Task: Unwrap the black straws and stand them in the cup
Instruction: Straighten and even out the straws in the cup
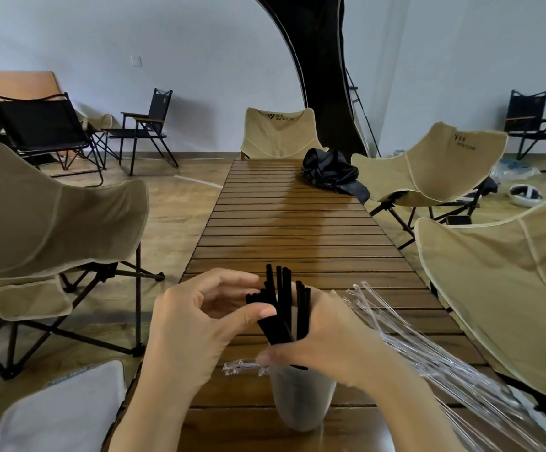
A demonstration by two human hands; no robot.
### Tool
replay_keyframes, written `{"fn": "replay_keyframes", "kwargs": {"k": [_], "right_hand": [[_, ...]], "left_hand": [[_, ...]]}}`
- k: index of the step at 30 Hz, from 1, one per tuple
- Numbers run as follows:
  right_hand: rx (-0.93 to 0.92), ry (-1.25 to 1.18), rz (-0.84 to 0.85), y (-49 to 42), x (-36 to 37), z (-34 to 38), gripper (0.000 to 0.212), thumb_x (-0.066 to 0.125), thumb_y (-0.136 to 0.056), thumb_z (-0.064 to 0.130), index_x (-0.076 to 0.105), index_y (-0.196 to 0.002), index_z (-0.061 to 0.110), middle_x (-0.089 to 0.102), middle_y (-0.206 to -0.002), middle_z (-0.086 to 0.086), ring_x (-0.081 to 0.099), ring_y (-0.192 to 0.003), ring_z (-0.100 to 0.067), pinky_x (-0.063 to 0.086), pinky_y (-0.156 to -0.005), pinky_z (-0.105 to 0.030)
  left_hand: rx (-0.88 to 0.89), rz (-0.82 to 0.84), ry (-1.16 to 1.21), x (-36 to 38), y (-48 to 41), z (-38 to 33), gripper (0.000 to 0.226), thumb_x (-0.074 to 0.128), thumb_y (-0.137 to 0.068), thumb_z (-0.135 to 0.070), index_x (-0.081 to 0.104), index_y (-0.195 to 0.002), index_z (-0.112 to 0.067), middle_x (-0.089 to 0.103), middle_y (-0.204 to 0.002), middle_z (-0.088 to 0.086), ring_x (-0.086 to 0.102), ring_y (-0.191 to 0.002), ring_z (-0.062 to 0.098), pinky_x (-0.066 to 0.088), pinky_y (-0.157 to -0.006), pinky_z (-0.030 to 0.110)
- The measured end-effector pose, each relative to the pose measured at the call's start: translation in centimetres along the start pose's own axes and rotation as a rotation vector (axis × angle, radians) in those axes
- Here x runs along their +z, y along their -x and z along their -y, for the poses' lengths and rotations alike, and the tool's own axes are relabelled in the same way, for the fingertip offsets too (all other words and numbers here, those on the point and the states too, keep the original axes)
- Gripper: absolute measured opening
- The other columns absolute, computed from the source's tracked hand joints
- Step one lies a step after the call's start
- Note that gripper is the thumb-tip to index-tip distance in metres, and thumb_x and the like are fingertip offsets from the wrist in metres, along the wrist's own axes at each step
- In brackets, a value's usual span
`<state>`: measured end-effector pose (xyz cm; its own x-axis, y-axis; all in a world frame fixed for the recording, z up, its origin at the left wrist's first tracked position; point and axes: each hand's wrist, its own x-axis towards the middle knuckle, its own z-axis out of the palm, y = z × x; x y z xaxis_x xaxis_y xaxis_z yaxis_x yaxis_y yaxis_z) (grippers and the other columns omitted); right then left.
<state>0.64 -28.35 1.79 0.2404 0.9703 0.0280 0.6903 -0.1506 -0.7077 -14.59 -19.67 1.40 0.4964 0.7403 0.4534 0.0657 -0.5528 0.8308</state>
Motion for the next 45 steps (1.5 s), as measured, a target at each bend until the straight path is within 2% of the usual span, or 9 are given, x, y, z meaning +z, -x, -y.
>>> {"fn": "replay_keyframes", "kwargs": {"k": [3, 7, 10, 14, 20, 25, 32, 39, 45], "right_hand": [[-0.017, 0.08, -0.054, -0.1, 0.3, 0.4, 0.059, 0.077, -0.067, 0.05, 0.054, -0.121, 0.043, 0.059, -0.121, 0.02, 0.046, -0.124, -0.005, 0.012, -0.117, -0.053], [-0.033, 0.037, -0.121, -0.1, 0.6, 0.4, 0.025, 0.074, -0.075, 0.034, 0.062, -0.098, 0.033, 0.061, -0.092, 0.022, 0.057, -0.099, -0.003, 0.035, -0.108, -0.047], [-0.024, -0.06, -0.126, 0.0, 0.4, -0.1, 0.007, 0.068, -0.078, 0.021, 0.069, -0.082, 0.026, 0.067, -0.09, 0.017, 0.059, -0.09, 0.004, 0.043, -0.101, -0.036], [-0.032, -0.184, -0.026, 0.3, -0.8, -0.9, 0.015, 0.066, -0.081, 0.021, 0.071, -0.08, 0.034, 0.067, -0.1, 0.021, 0.056, -0.099, 0.01, 0.042, -0.081, -0.015], [-0.197, -0.274, 0.175, 1.0, -2.9, -2.2, 0.012, 0.076, -0.076, 0.019, 0.074, -0.082, 0.03, 0.065, -0.115, 0.019, 0.044, -0.125, 0.008, 0.032, -0.103, -0.028], [-0.304, -0.312, 0.176, 1.1, -3.0, -2.3, 0.015, 0.078, -0.075, 0.011, 0.073, -0.087, 0.019, 0.07, -0.108, 0.006, 0.061, -0.112, -0.012, 0.047, -0.096, -0.026], [-0.334, -0.374, 0.237, 1.2, -2.8, -1.7, 0.011, 0.078, -0.075, 0.009, 0.074, -0.084, 0.012, 0.073, -0.084, -0.005, 0.068, -0.085, -0.014, 0.048, -0.082, -0.019], [-0.3, -0.326, 0.052, 0.9, -2.7, -2.1, 0.014, 0.063, -0.088, 0.03, 0.07, -0.08, 0.02, 0.07, -0.08, 0.0, 0.065, -0.085, -0.016, 0.048, -0.084, -0.032], [-0.342, -0.405, -0.078, 0.8, -2.6, -2.2, 0.013, 0.064, -0.087, 0.028, 0.071, -0.079, 0.02, 0.071, -0.077, -0.001, 0.066, -0.081, -0.017, 0.051, -0.078, -0.023]], "left_hand": [[0.043, -0.029, -0.033, 0.2, 0.1, -0.1, 0.032, 0.075, -0.059, -0.047, 0.072, -0.09, -0.038, 0.073, -0.082, -0.021, 0.069, -0.079, -0.002, 0.053, -0.071, 0.01], [0.07, -0.083, -0.062, 0.4, 0.1, 0.2, 0.027, 0.07, -0.066, -0.045, 0.071, -0.092, -0.034, 0.072, -0.081, -0.023, 0.068, -0.08, -0.004, 0.049, -0.066, 0.005], [0.067, -0.086, -0.085, 0.3, 0.1, 0.9, 0.025, 0.064, -0.074, -0.044, 0.07, -0.097, -0.035, 0.071, -0.083, -0.023, 0.067, -0.083, -0.003, 0.052, -0.071, 0.009], [-0.013, 0.065, -0.13, 0.2, 0.1, 1.7, 0.028, 0.057, -0.076, -0.053, 0.067, -0.1, -0.041, 0.069, -0.089, -0.027, 0.064, -0.089, -0.007, 0.05, -0.076, 0.009], [-0.104, 0.32, -0.171, 1.2, 0.1, 2.6, 0.02, 0.061, -0.086, -0.034, 0.065, -0.101, -0.047, 0.065, -0.098, -0.034, 0.059, -0.098, -0.013, 0.045, -0.08, 0.002], [-0.142, 0.447, -0.203, 1.1, 0.2, 3.2, 0.054, 0.063, -0.083, -0.003, 0.06, -0.109, -0.05, 0.062, -0.109, -0.033, 0.054, -0.109, -0.012, 0.046, -0.094, 0.012], [-0.236, 0.631, -0.123, 1.9, 0.4, 3.0, 0.077, 0.086, -0.062, -0.033, 0.045, -0.124, -0.053, 0.052, -0.124, -0.032, 0.047, -0.121, -0.005, 0.043, -0.105, 0.033], [-0.246, 0.626, -0.048, 3.8, 0.1, 3.1, 0.083, 0.089, -0.055, -0.038, 0.044, -0.125, -0.049, 0.053, -0.125, -0.029, 0.045, -0.122, -0.003, 0.04, -0.108, 0.039], [-0.167, 0.604, 0.009, 4.8, 0.1, 3.1, 0.087, 0.089, -0.055, -0.041, 0.041, -0.128, -0.047, 0.053, -0.127, -0.026, 0.046, -0.123, -0.002, 0.04, -0.106, 0.038]]}}
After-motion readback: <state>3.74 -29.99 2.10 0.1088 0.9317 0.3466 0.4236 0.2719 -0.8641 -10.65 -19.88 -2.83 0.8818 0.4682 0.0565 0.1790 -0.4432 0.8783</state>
